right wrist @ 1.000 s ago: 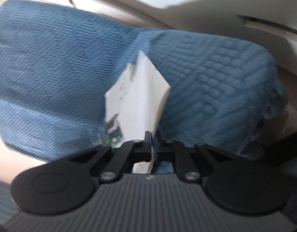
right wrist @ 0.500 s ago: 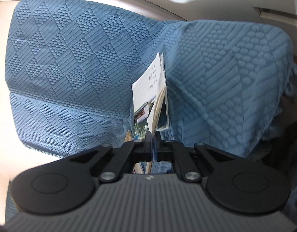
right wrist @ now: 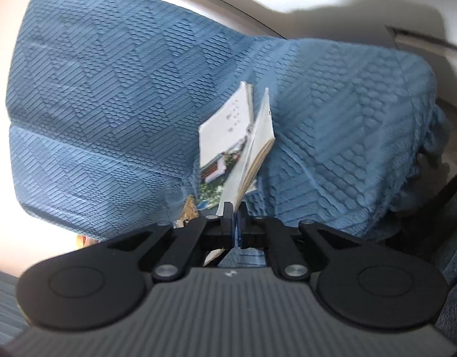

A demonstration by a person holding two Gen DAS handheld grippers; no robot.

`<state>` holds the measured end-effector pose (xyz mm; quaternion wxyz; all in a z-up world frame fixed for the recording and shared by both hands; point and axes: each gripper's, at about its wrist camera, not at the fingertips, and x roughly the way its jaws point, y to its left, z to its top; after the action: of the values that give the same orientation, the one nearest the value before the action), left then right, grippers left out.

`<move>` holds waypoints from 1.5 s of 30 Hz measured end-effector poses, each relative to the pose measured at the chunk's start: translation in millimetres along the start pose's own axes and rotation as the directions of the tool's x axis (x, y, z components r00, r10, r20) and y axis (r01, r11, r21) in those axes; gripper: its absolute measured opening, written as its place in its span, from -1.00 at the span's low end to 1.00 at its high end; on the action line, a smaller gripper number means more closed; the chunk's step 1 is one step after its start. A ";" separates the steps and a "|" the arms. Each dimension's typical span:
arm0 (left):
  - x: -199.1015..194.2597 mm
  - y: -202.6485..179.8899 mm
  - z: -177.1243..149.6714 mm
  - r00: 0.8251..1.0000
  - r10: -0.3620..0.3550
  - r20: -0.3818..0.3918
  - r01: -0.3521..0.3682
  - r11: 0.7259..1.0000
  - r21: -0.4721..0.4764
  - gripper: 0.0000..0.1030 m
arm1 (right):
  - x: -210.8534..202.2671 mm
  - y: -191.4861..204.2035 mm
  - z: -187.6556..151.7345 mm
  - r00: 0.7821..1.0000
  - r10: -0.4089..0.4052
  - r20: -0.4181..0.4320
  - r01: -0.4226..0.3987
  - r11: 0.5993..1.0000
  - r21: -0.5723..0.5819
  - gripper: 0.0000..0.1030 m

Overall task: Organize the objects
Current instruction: 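Carry the white sheet with the left gripper while the right gripper carries the photo booklet to the stack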

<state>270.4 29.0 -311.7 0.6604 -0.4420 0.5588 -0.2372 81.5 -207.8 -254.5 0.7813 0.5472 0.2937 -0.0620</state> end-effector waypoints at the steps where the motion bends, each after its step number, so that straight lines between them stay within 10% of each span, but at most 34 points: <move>1: -6.0 -5.6 -1.1 1.000 0.001 0.008 -0.002 1.000 0.015 -0.86 | -1.6 6.0 0.8 1.000 0.003 0.003 -0.003 1.000 -0.014 -0.90; 29: -179.2 -69.4 41.1 0.980 -0.089 0.176 0.070 0.991 0.111 -0.85 | 2.0 171.6 -33.7 0.985 0.161 -0.066 -0.170 0.973 -0.158 -0.90; 45: -228.5 -9.4 74.8 0.961 -0.076 0.264 0.048 0.993 0.111 -0.84 | 56.9 215.4 -80.4 0.980 0.134 -0.147 -0.172 0.942 -0.289 -0.89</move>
<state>282.9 232.6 -184.1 0.7442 -0.4524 0.4372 -0.2244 186.8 -38.5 -126.5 0.8379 0.4461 0.3046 0.0786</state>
